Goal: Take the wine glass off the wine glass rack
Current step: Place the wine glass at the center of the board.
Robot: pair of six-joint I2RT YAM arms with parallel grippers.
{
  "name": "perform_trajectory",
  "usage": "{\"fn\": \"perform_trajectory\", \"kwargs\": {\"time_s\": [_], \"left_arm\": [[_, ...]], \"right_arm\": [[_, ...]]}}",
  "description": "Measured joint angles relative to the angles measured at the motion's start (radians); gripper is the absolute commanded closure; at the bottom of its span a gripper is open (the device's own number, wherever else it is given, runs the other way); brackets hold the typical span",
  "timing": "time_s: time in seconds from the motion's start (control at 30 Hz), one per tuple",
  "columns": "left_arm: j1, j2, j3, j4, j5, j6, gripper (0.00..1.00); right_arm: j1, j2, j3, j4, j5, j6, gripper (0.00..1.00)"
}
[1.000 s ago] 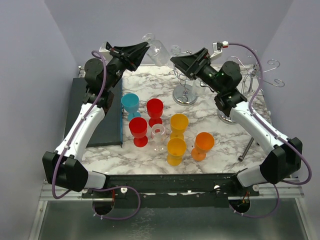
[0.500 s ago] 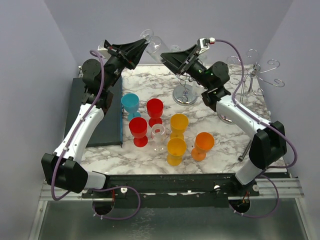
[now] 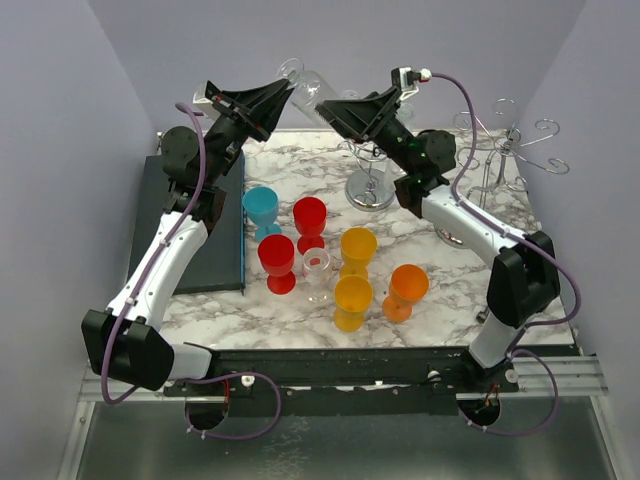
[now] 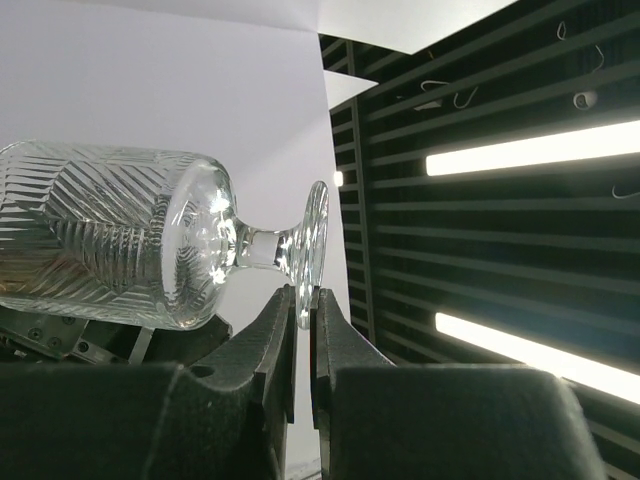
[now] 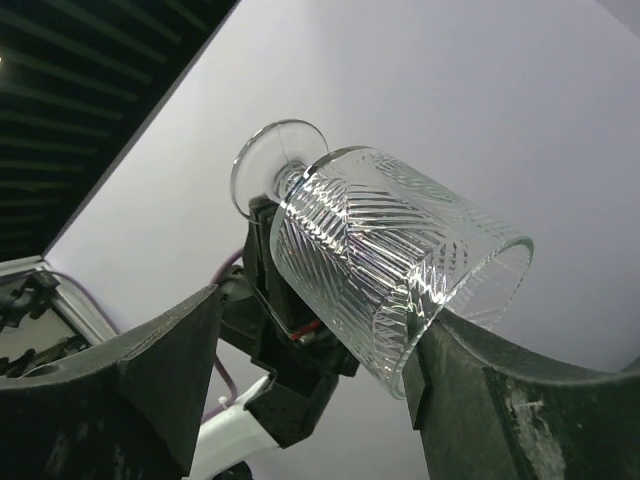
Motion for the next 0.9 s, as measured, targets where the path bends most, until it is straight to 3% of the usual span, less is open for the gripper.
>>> {"fn": "perform_trajectory", "kwargs": {"time_s": [0.13, 0.33, 0.4, 0.47, 0.57, 0.67, 0.9], "left_arm": [[-0.001, -0.008, -0.022, 0.044, 0.0, -0.013, 1.0], [-0.001, -0.026, -0.059, 0.098, -0.013, -0.018, 1.0], [0.008, -0.026, -0.069, 0.113, -0.032, -0.019, 0.93], [0.008, -0.026, -0.08, 0.137, -0.047, -0.019, 0.82], [0.007, -0.032, -0.113, 0.182, -0.06, -0.019, 0.54], [0.01, -0.033, -0.153, 0.199, -0.053, -0.018, 0.34], [0.005, -0.043, -0.202, 0.195, 0.005, -0.009, 0.1]], "right_arm": [[0.002, 0.018, 0.021, 0.036, 0.001, 0.01, 0.44], [0.008, 0.054, 0.047, 0.072, -0.001, 0.035, 0.88], [0.011, 0.055, 0.053, 0.101, -0.002, 0.046, 0.99], [0.012, 0.054, 0.054, 0.136, -0.002, 0.046, 0.99], [0.015, 0.04, 0.047, 0.13, 0.0, 0.023, 0.99], [0.019, -0.014, 0.016, 0.032, 0.025, -0.044, 0.99], [0.017, -0.185, -0.02, -0.366, 0.148, -0.242, 1.0]]}}
